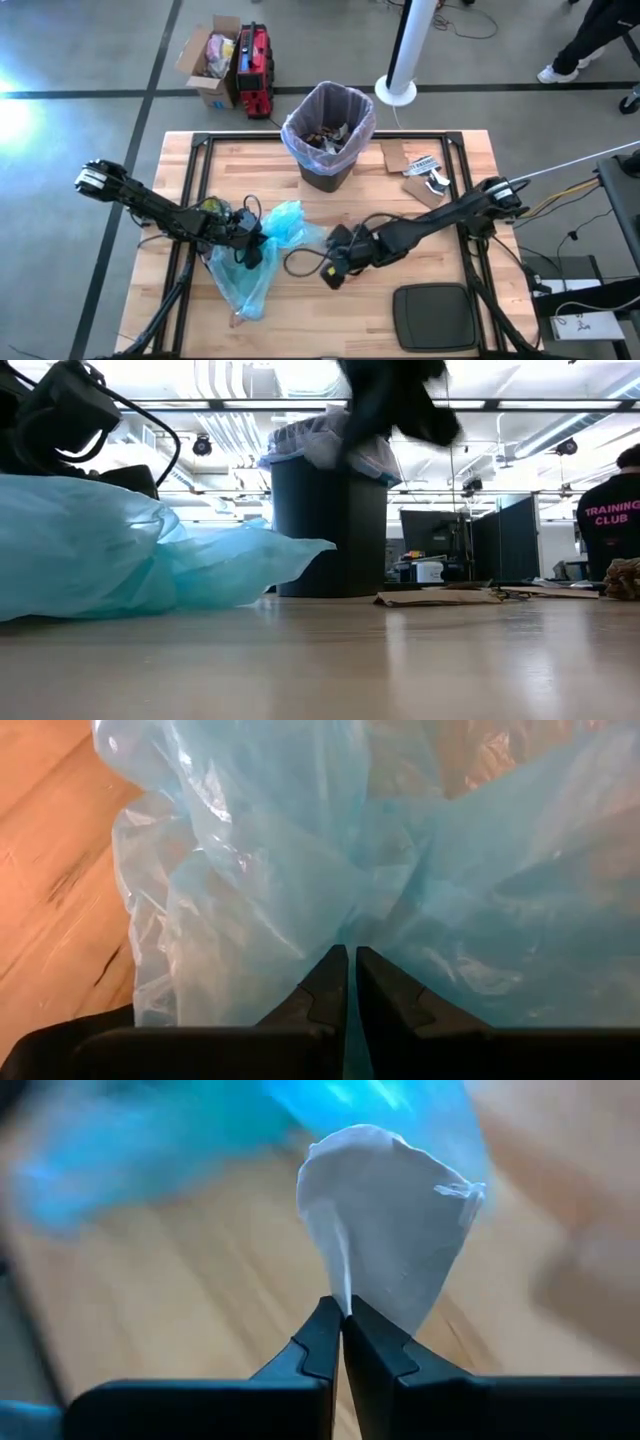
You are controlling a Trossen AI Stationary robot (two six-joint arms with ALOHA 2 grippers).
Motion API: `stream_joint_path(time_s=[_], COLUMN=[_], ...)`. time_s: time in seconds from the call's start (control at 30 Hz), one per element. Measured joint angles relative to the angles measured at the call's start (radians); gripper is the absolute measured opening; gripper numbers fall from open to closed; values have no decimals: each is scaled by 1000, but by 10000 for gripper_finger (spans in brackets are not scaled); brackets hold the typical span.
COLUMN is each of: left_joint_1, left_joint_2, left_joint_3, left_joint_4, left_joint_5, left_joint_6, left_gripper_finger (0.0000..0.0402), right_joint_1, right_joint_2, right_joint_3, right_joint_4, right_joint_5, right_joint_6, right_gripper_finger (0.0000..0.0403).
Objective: Place trash/remove bag and relplace
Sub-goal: Put the white paper into the trash bin, then put the brown cardboard into the trash bin
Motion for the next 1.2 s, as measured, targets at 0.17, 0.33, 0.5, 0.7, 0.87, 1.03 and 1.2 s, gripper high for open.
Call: stream_joint_path(time_s=[0.17, 0.33, 0.5, 0.7, 0.87, 1.03, 1.2], left_joint_1=[0, 0, 0, -1, -1, -1, -1], left_joint_2=[0, 3, 9, 9, 9, 9, 9], left_joint_3=[0, 0, 0, -5, -6, -6, -6], left_joint_4=[0, 1, 0, 0, -1, -2, -2], left_joint_5=[1, 1, 2, 2, 2, 2, 2], left_joint_6=[24, 29, 35, 39, 40, 48, 70], left_gripper_finger=[10, 10, 10, 10, 10, 10, 10], right_joint_1=[-29, -99, -236, -394, -482, -489, -454], right_joint_2=[0, -3, -3, -3, -3, -3, -3], right_joint_3=[221, 414, 533, 570, 568, 567, 567], right_joint_4=[5, 14, 12, -2, -77, -173, -191], right_joint_5=[310, 573, 626, 500, 323, 308, 291], right_joint_6=[-162, -344, -410, -297, -92, -1, -32], right_gripper_finger=[1, 0, 1, 32, 100, 184, 251])
